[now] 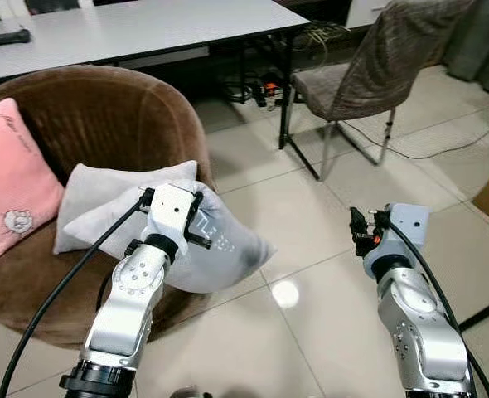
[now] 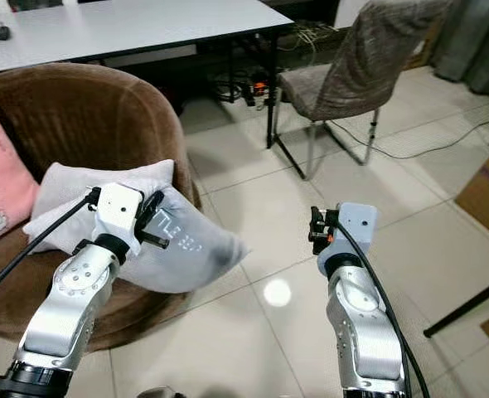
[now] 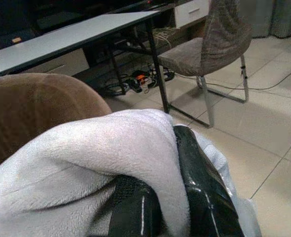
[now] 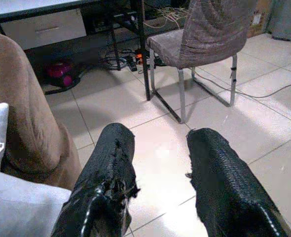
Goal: Move the pillow to the sofa from floor
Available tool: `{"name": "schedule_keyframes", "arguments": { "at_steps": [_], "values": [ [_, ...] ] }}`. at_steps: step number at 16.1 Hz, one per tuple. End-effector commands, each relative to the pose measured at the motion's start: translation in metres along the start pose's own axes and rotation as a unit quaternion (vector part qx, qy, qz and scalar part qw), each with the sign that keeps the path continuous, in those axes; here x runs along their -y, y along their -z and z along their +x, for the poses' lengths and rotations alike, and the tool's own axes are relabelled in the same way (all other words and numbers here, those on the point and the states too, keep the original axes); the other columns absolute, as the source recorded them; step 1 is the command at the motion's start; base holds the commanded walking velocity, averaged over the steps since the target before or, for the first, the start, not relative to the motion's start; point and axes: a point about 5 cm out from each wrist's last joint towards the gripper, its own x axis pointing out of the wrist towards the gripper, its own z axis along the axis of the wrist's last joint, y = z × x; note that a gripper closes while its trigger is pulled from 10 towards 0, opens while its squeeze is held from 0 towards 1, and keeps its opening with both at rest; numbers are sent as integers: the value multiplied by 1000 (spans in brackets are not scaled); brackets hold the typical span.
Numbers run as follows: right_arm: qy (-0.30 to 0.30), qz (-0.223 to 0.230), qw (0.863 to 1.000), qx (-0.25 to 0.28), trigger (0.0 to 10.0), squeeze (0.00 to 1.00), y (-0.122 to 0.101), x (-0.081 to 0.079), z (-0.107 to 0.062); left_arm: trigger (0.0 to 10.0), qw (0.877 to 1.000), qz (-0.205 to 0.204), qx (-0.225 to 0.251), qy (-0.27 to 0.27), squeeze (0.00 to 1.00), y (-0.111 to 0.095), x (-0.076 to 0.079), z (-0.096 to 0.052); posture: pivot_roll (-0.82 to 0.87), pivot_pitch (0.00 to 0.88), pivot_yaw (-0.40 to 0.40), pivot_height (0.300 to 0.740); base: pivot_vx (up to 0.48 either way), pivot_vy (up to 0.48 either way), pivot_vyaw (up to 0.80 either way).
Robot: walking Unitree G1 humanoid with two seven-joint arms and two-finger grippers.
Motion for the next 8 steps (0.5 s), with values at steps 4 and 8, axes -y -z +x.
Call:
{"name": "schedule_keyframes", "arguments": {
  "at_steps": [4, 8],
  "values": [
    [-29, 5, 999, 43, 10000, 0, -16, -8, 3, 10000, 997, 1, 73, 1, 0, -33, 1, 4, -52, 0, 69, 740, 0, 0, 200],
    [-44, 16, 998, 47, 10000, 0, -17, -15, 4, 10000, 998, -2, 58, -15, 0, -25, -4, -3, -34, 0, 63, 740, 0, 0, 800]
  ]
}}
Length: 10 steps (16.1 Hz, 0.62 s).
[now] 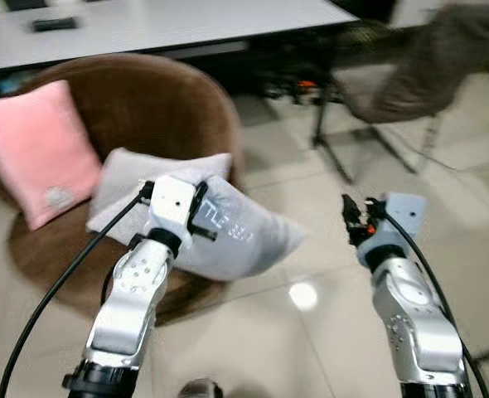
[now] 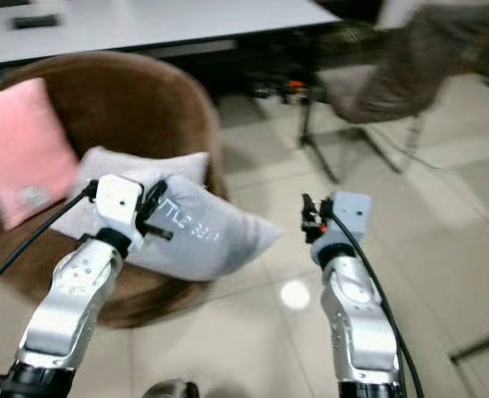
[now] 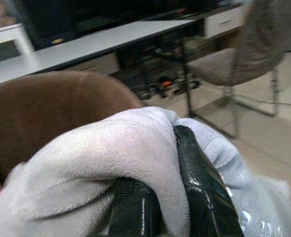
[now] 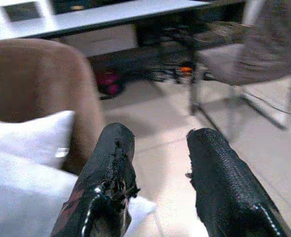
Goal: Move the pillow to the sofa from floor
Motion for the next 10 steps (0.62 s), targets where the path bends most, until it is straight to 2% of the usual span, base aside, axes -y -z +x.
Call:
{"name": "schedule_keyframes", "arguments": {
  "at_steps": [1, 3, 4, 6, 8, 10],
  "values": [
    [-4, 10, 1000, 11, 10000, 0, -3, -1, 1, 10000, 1000, 9, 26, -15, 0, -12, -7, -2, -34, 0, 63, 740, 0, 0, 800],
    [11, 2, 1000, 8, 10000, 0, -2, 2, 2, 10000, 999, 13, 23, -18, 0, -12, -10, -3, -29, 0, 58, 740, 0, 0, 800],
    [21, 15, 1000, 9, 10000, 0, -3, 4, 3, 10000, 999, 14, 22, -19, 0, -12, -10, -2, -28, 0, 58, 740, 0, 0, 800],
    [10, 21, 999, 23, 10000, 0, -7, 1, 4, 10000, 1000, 11, 20, -18, 0, -11, -10, -2, -30, 0, 61, 740, 0, 0, 794],
    [5, 3, 1000, 27, 10000, 0, -10, -2, 5, 10000, 1000, 10, 21, -16, 0, -11, -10, -1, -30, 0, 58, 740, 0, 0, 0],
    [20, -20, 1000, 6, 10000, 0, -5, -2, 7, 10000, 999, 19, 16, -21, 0, -11, -11, 1, -26, 0, 52, 740, 0, 0, 0]
  ]
}}
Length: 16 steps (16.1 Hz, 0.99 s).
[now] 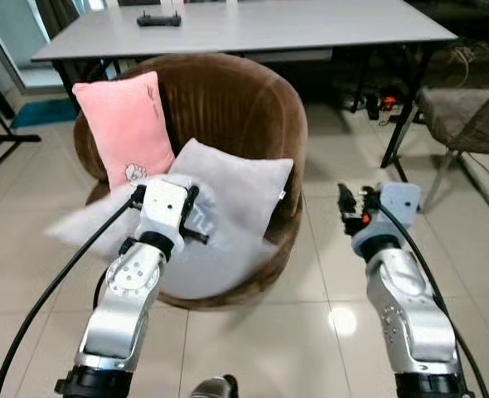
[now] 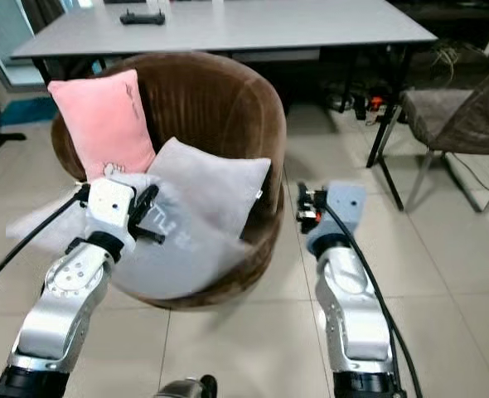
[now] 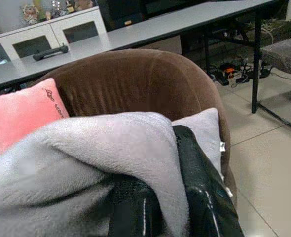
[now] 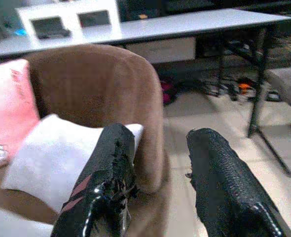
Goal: Move the pillow to the sofa from floor
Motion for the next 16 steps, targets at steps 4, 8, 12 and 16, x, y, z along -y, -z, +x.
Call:
{"name": "schedule_keyframes", "arguments": {
  "at_steps": [4, 8, 12, 16],
  "values": [
    [19, 25, 1000, 0, 10000, 0, 0, 6, 1, 10000, 998, 6, 62, 4, 0, -29, -3, 6, -24, 0, 49, 740, 0, 0, 0],
    [16, 31, 999, 15, 10000, 0, -8, 5, 1, 10000, 997, 11, 71, 9, 0, -34, -4, 7, -28, 0, 51, 740, 313, 0, 0],
    [6, 54, 998, 42, 10000, 0, -18, 3, 2, 10000, 996, 9, 86, 15, 0, -42, -5, 9, -27, 0, 49, 740, 401, 0, 0],
    [-10, 42, 997, 61, 10000, 0, -27, -1, 4, 10000, 992, 37, 118, 33, 0, -63, -5, 11, -26, 0, 47, 740, 431, 0, 530]
  ]
}}
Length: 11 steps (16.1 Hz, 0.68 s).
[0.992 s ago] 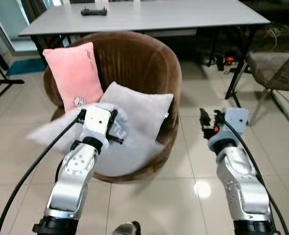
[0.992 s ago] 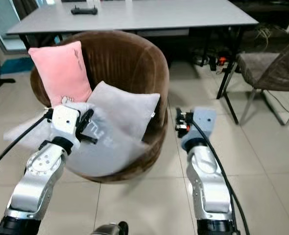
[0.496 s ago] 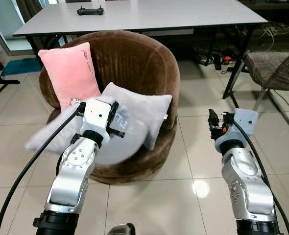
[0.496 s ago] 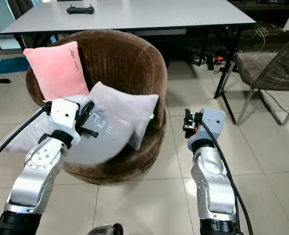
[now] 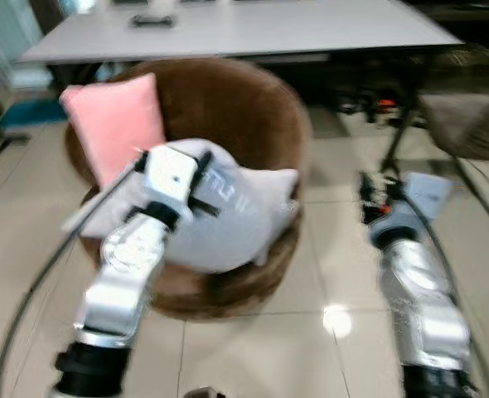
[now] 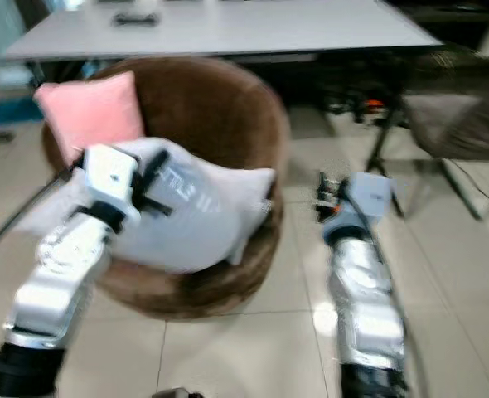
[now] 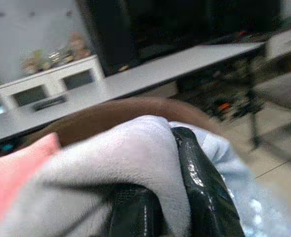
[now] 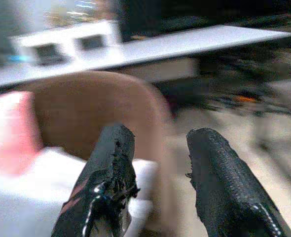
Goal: Move the pillow to the sofa from floor
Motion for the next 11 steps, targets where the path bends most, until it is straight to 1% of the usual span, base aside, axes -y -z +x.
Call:
{"name": "schedule_keyframes", "arguments": {
  "at_steps": [1, 3, 5, 11],
  "values": [
    [2, -2, 1000, 14, 10000, 0, -7, 4, -2, 10000, 999, 7, 37, 4, 0, -18, 1, 3, -23, 0, 45, 740, 424, 0, 800],
    [-8, 2, 1000, 20, 10000, 0, -12, 0, 1, 10000, 999, 9, 47, -3, 0, -25, -2, 6, -22, 0, 45, 740, 422, 0, 0],
    [-28, 4, 999, 32, 10000, 0, -18, -6, 2, 10000, 999, 12, 47, -2, 0, -26, -3, 6, -20, 0, 46, 740, 416, 0, 0],
    [-17, 15, 999, 41, 10000, 0, -22, -2, 2, 10000, 999, 13, 40, 1, 0, -24, -2, 7, -22, 0, 53, 740, 412, 0, 0]
  ]
}}
